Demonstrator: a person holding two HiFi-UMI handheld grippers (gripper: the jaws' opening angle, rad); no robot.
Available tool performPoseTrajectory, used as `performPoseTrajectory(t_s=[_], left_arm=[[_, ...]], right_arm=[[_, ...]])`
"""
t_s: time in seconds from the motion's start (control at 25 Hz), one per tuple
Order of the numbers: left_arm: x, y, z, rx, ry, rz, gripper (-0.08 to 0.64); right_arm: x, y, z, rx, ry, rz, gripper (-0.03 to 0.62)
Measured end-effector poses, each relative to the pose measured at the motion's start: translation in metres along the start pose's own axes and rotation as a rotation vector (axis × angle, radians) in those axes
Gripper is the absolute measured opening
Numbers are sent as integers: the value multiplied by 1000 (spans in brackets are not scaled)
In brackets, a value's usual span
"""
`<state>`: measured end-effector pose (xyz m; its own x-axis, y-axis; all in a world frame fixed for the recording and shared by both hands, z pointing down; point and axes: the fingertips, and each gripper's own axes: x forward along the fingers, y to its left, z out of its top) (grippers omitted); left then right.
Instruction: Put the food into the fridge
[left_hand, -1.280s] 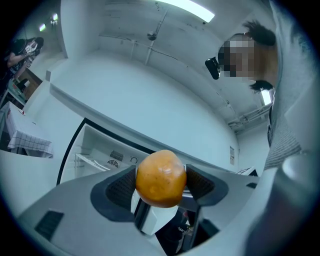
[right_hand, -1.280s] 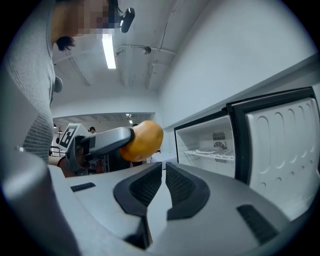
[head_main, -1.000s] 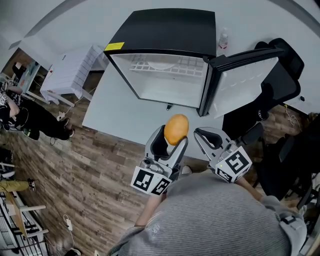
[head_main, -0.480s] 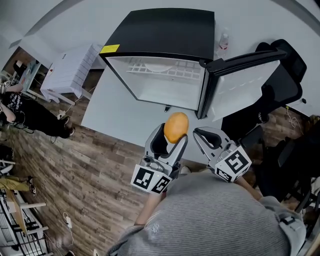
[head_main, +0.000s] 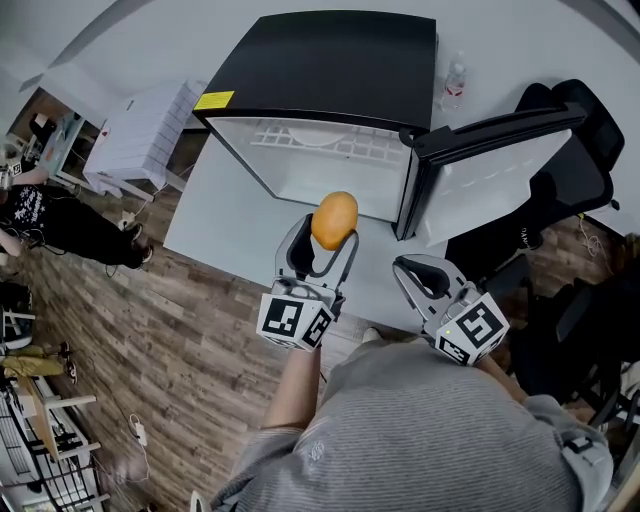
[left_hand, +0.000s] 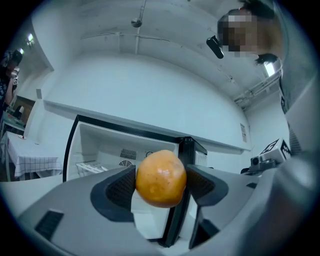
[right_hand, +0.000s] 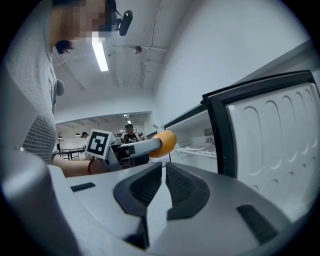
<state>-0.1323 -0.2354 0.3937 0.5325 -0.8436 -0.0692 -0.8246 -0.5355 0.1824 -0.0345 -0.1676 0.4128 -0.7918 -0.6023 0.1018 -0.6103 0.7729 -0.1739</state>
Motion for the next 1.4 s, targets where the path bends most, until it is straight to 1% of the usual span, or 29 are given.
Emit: performPoseTrajectory(t_s=[0.36,0.48,0.56,0.68,0.84,1.16,1.24,1.4], left_arm=[[57,50,0,147,68,67,325],[78,64,1,212,101,80,325],[89,74,1,240,121,96,325],[105,87,2,259,154,120,325],[123,98,-1,290,210,133,325],[157,116,-1,367,265,139,325],[165,123,-4,366,285,144,325],[176,134,-10,327,315,150,325]], right_arm=[[-1,-18,2,0,30,13,14],[0,-20,1,-6,43,30,14],[2,-19,1,-6,46,45,14],[5,-19,1,-6,46,58,14],[5,-20,1,2,41,60,14],[6,-15,-2,14,33,65,14],[7,-14,-3,19,34,64,14],[8,-10,-4,23,37,65,14]])
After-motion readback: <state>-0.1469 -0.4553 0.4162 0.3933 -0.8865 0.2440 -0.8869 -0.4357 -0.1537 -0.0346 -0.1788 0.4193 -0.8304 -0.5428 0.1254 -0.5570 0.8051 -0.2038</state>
